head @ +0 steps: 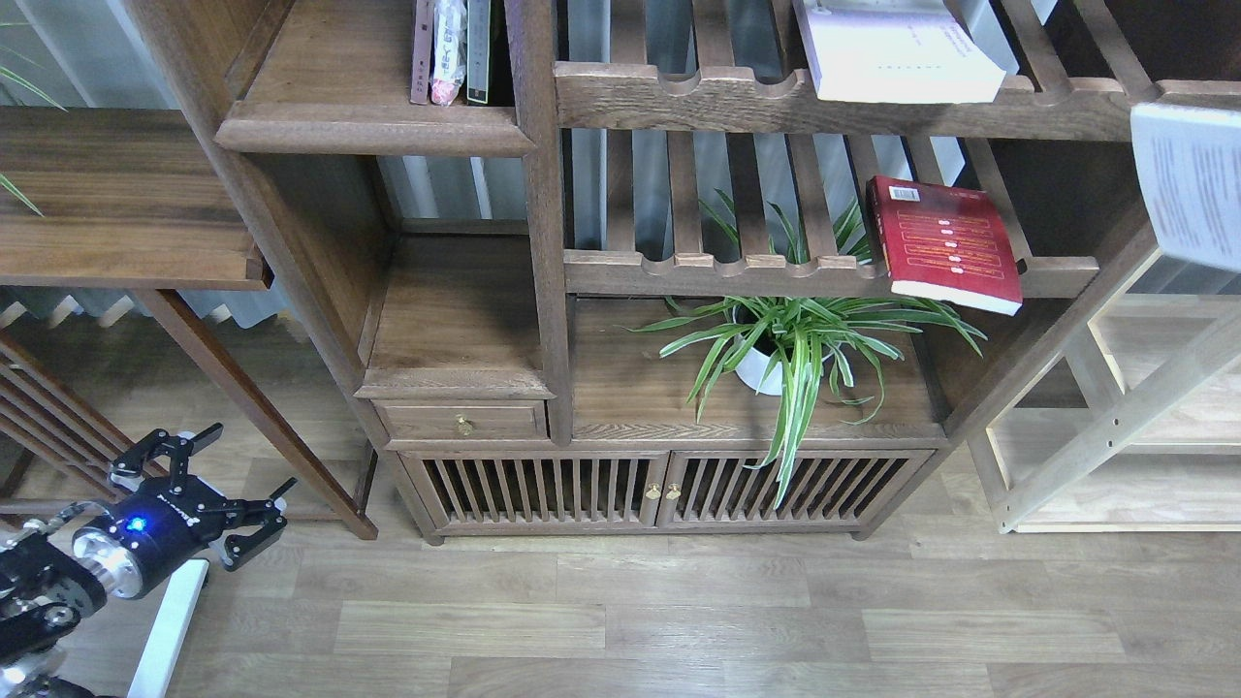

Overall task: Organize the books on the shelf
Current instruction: 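Lower the white book with the right gripper toward the left gripper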

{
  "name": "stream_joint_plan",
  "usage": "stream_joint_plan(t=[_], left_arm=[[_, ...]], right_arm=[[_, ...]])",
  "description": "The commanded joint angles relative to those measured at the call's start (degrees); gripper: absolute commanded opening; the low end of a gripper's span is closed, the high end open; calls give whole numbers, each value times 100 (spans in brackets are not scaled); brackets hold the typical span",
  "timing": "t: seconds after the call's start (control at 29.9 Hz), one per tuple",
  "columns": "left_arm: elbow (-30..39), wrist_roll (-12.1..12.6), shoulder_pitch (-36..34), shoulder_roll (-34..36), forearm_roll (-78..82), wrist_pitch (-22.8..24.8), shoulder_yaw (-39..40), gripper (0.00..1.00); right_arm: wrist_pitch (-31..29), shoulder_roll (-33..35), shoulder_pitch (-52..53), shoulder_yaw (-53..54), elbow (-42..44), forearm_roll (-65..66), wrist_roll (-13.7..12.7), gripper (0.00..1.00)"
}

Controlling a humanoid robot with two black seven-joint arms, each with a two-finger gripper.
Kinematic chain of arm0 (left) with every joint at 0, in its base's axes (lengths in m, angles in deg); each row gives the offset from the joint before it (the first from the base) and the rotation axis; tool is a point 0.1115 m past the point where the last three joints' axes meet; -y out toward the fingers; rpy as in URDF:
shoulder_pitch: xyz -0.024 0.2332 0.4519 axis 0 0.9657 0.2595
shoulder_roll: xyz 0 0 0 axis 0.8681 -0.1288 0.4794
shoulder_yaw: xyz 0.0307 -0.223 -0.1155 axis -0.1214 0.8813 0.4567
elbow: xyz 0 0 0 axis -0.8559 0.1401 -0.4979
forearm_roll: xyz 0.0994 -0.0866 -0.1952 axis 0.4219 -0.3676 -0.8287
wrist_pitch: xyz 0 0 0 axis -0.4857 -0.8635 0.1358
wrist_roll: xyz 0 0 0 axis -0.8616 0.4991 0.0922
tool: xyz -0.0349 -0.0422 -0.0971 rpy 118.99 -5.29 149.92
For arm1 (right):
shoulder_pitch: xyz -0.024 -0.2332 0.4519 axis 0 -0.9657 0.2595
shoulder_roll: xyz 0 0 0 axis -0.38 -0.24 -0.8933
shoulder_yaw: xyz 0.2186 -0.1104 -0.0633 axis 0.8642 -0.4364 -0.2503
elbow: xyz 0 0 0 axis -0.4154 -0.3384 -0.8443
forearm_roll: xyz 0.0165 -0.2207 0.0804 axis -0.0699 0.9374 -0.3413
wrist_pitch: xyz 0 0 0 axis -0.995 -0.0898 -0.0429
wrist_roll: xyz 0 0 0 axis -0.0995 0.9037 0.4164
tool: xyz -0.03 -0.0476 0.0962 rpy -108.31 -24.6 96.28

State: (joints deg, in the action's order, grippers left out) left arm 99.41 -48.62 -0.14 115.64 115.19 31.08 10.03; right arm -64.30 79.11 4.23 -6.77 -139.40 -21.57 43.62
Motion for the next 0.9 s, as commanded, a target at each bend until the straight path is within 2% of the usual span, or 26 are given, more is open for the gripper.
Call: stream_joint_plan(t=[0.0, 0.27, 0.47, 0.6, 0.74, 0.87], left_arm=[[-23, -4, -25, -42, 0, 20, 1, 100], [-23, -4, -16, -192, -280, 64, 1, 100], [-102, -39, -16, -438, -747, -7, 1, 100], [-172, -53, -43, -569, -685, 37, -87, 100], [-225, -53, -51, -780, -668, 37, -96, 100], [-663, -53, -43, -1157, -676, 29, -131, 100]], right_arm=[[123, 0, 8, -401, 80, 384, -1, 2], [940, 0, 8, -1420, 115, 1219, -1, 2], [1880, 0, -18, -2281, 106, 1781, -1, 2], [2793, -83, -202, -2844, 106, 1853, -1, 2], [3795, -1103, -948, -2951, 132, 1721, -1, 1], [4613, -2368, -1844, -2784, 378, 1361, -1, 1]])
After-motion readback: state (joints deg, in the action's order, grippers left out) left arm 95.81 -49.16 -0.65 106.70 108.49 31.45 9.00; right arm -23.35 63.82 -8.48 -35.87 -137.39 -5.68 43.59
